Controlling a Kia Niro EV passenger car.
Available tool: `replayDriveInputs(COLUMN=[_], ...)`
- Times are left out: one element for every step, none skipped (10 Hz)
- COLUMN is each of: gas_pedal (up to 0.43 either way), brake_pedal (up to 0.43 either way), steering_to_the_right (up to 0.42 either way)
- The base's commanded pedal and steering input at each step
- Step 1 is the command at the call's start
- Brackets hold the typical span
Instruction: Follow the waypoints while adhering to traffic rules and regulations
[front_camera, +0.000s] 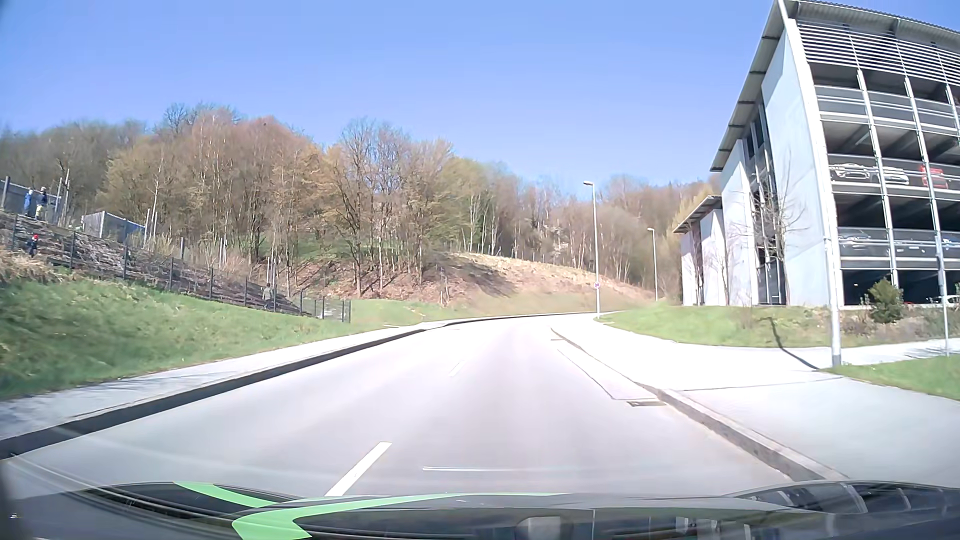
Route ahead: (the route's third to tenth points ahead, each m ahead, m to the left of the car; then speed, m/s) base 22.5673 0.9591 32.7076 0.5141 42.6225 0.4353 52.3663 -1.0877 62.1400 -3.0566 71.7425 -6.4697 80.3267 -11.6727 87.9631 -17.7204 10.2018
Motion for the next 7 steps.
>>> replayDriveInputs(gas_pedal=[0.461,0.469,0.469,0.469,0.469,0.469,0.469], brake_pedal=[0.0,0.0,0.0,0.0,0.0,0.0,0.0], steering_to_the_right=[0.002,0.002,0.004,0.006,0.006,0.006,0.007])
